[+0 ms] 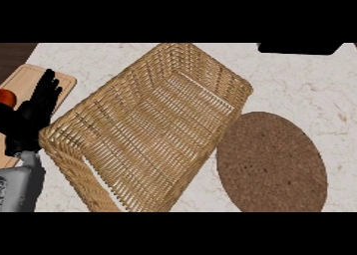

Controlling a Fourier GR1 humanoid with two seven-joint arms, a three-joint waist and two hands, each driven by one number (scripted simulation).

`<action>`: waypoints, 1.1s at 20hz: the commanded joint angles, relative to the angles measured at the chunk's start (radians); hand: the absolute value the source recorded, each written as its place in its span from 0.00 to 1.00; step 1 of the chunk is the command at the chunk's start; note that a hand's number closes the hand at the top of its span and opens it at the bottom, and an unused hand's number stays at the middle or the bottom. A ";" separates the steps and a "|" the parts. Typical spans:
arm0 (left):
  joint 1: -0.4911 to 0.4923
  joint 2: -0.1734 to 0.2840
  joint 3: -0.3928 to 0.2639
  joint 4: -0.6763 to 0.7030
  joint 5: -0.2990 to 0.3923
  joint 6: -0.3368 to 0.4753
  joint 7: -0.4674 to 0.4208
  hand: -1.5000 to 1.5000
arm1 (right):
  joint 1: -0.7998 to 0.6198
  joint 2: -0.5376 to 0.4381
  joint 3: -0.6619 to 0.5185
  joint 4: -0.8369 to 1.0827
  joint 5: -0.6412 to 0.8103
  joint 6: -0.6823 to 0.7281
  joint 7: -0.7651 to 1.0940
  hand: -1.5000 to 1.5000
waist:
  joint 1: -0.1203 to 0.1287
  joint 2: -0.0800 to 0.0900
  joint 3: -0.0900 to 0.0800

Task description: Pick the lemon from the placemat and place it in the basket

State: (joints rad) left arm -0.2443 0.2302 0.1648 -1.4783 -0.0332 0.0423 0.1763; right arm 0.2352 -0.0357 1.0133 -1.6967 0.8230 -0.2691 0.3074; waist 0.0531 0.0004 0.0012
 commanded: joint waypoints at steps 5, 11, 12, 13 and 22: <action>0.009 -0.019 0.002 0.017 0.002 0.009 0.010 0.50 | -0.075 0.035 0.276 -0.053 0.024 -0.349 0.075 1.00 | -0.050 -0.005 -0.002; 0.041 -0.014 0.005 0.010 -0.001 0.004 -0.009 0.50 | -0.160 0.033 0.281 -0.106 0.081 -0.410 0.219 1.00 | -0.051 -0.006 -0.005; 0.039 -0.017 0.006 0.012 0.011 -0.005 -0.009 0.50 | -0.175 0.033 0.268 -0.085 0.079 -0.432 0.228 1.00 | -0.051 -0.005 -0.005; 0.040 -0.033 -0.010 0.011 -0.014 0.017 -0.016 0.50 | -0.190 0.033 0.262 -0.097 0.086 -0.454 0.246 1.00 | -0.057 -0.004 -0.004; 0.032 -0.025 -0.002 0.008 -0.003 0.007 -0.014 0.50 | -0.290 0.033 0.190 -0.117 0.104 -0.543 0.360 1.00 | -0.054 0.000 -0.006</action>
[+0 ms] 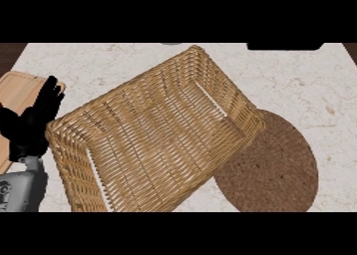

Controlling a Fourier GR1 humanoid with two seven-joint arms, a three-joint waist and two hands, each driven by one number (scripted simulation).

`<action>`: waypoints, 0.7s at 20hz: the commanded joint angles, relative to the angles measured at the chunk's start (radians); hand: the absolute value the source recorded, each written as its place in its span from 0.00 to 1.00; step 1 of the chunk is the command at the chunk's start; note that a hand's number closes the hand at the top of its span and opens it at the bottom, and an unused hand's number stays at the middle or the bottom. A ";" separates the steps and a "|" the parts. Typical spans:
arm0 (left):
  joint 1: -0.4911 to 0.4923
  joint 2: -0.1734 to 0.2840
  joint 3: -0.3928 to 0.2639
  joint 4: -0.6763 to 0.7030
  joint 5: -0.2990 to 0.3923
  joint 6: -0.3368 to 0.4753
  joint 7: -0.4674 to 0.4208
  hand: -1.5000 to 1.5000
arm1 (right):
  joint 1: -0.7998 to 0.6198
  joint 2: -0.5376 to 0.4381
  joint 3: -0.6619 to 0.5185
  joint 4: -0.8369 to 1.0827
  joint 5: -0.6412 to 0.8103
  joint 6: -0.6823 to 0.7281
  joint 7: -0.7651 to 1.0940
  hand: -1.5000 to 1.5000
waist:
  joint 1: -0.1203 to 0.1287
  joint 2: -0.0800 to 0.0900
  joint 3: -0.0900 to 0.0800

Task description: Pick the lemon from the placemat and place it in the basket

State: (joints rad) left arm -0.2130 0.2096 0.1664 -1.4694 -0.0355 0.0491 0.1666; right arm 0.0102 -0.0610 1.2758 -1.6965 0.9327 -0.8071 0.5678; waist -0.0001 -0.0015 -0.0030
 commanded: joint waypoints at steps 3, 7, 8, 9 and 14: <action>0.004 -0.005 -0.014 -0.002 0.001 -0.012 0.004 0.50 | -0.121 0.058 -0.121 -0.098 0.022 0.005 0.141 1.00 | 0.005 0.001 -0.002; -0.012 -0.014 -0.015 -0.017 -0.002 0.003 0.004 0.50 | -0.172 0.058 -0.169 -0.084 0.073 0.022 0.208 1.00 | 0.011 0.005 -0.002; -0.008 -0.006 -0.009 -0.007 -0.001 -0.001 0.006 0.50 | -0.169 0.058 -0.156 -0.073 0.104 0.024 0.228 1.00 | 0.008 0.004 -0.003; -0.017 -0.020 -0.023 -0.003 -0.012 0.011 0.017 0.50 | -0.180 0.057 -0.153 -0.085 0.107 0.034 0.248 1.00 | 0.005 0.007 -0.002; -0.012 0.000 -0.015 -0.019 -0.006 -0.004 0.015 0.50 | -0.246 0.057 -0.190 -0.073 0.150 0.098 0.349 1.00 | 0.036 0.010 -0.002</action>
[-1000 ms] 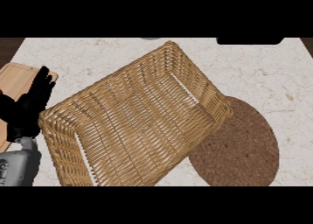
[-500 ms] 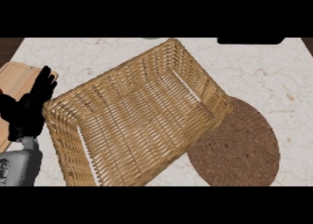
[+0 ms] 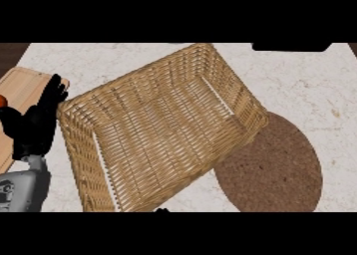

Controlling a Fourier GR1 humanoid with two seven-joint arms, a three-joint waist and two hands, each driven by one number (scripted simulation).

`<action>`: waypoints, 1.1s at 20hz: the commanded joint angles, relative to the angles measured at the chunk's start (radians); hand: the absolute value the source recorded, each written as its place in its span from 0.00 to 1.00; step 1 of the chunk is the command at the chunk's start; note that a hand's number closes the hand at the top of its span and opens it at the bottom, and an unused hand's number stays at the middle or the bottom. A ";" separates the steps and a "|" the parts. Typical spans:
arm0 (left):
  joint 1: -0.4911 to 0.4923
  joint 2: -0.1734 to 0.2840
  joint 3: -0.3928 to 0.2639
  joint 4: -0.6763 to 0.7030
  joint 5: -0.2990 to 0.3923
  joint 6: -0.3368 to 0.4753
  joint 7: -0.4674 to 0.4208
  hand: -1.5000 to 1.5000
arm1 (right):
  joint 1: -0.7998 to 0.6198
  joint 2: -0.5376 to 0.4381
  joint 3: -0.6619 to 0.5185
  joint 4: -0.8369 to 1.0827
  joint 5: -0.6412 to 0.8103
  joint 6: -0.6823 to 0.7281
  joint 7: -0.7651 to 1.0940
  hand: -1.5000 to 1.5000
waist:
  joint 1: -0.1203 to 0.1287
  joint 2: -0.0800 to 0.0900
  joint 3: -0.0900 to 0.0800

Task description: Pick the lemon from the placemat and place it in the basket

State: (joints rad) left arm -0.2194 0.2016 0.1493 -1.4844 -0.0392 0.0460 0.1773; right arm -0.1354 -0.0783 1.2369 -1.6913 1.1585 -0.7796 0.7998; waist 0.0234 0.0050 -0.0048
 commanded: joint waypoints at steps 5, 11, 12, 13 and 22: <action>-0.016 -0.014 -0.016 0.014 -0.008 0.001 -0.015 0.50 | -0.161 0.074 -0.189 -0.017 -0.046 0.100 0.207 1.00 | 0.017 0.015 0.000; -0.024 -0.030 -0.029 0.005 -0.016 0.014 -0.009 0.50 | -0.283 0.075 -0.272 0.025 -0.078 0.156 0.312 1.00 | 0.047 0.011 0.002; -0.035 -0.019 -0.033 0.010 -0.009 -0.008 0.000 0.50 | -0.312 0.075 -0.297 0.040 -0.094 0.178 0.323 1.00 | 0.051 0.015 0.002; -0.034 -0.024 -0.038 0.018 -0.009 -0.011 -0.013 0.50 | -0.363 0.076 -0.333 0.054 -0.119 0.184 0.340 1.00 | 0.057 0.016 0.001; -0.048 -0.025 -0.051 0.018 -0.026 -0.005 0.002 0.50 | -0.793 0.078 -0.534 0.356 -0.495 0.122 0.340 1.00 | 0.067 0.011 0.003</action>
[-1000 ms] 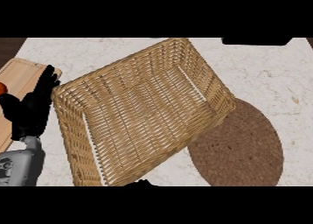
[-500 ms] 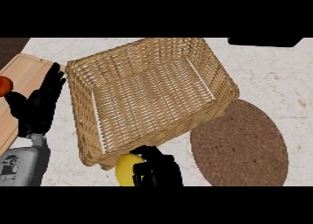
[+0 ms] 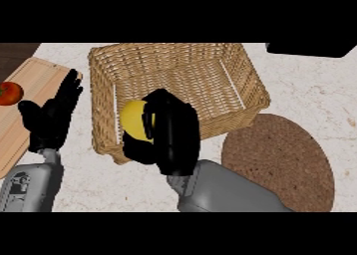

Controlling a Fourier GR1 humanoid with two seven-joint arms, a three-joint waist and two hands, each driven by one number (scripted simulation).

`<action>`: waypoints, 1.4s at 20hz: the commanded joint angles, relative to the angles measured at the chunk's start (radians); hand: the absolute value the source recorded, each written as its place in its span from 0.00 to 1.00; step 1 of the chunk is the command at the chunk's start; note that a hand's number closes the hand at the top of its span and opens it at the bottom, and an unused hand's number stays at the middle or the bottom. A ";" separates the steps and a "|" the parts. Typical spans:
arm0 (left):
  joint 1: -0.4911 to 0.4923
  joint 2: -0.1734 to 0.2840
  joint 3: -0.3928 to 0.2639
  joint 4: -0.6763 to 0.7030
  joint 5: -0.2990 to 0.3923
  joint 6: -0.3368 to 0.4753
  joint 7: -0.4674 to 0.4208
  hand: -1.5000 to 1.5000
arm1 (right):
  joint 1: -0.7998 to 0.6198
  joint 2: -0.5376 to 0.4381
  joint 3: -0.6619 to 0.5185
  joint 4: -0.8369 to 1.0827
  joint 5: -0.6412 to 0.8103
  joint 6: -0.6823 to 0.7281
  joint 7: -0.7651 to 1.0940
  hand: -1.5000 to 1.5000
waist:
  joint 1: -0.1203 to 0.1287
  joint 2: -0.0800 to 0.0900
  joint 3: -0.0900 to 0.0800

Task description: Pick the lemon from the placemat and place it in the basket

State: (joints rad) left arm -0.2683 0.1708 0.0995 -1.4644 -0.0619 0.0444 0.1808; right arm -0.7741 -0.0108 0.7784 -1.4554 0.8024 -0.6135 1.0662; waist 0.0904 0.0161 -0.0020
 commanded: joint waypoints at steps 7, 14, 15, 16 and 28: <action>-0.007 -0.001 0.027 0.028 0.010 0.015 0.003 0.50 | -0.392 -0.032 0.064 0.407 0.048 0.290 -0.108 1.00 | -0.032 -0.007 -0.002; -0.024 0.021 0.026 0.017 0.016 -0.010 0.030 0.50 | -0.600 0.010 0.087 0.639 -0.019 0.271 -0.131 1.00 | -0.018 -0.002 0.000; -0.027 0.006 0.005 -0.030 0.001 0.011 0.062 0.50 | -0.620 0.010 0.072 0.654 -0.054 0.276 -0.153 1.00 | -0.019 -0.005 0.000; -0.003 0.018 0.036 0.044 0.006 -0.001 -0.032 0.50 | -0.637 0.010 0.062 0.670 -0.071 0.307 -0.171 1.00 | -0.032 -0.004 -0.001; 0.020 -0.012 0.006 0.033 -0.005 0.002 -0.058 0.50 | -0.650 0.011 0.107 0.821 -0.297 0.444 -0.228 1.00 | -0.021 0.000 -0.001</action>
State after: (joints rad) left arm -0.2644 0.1721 0.1122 -1.4557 -0.0601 0.0456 0.1720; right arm -1.4198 -0.0006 0.8771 -0.6753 0.5634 -0.2068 0.8745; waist 0.0723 0.0147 -0.0027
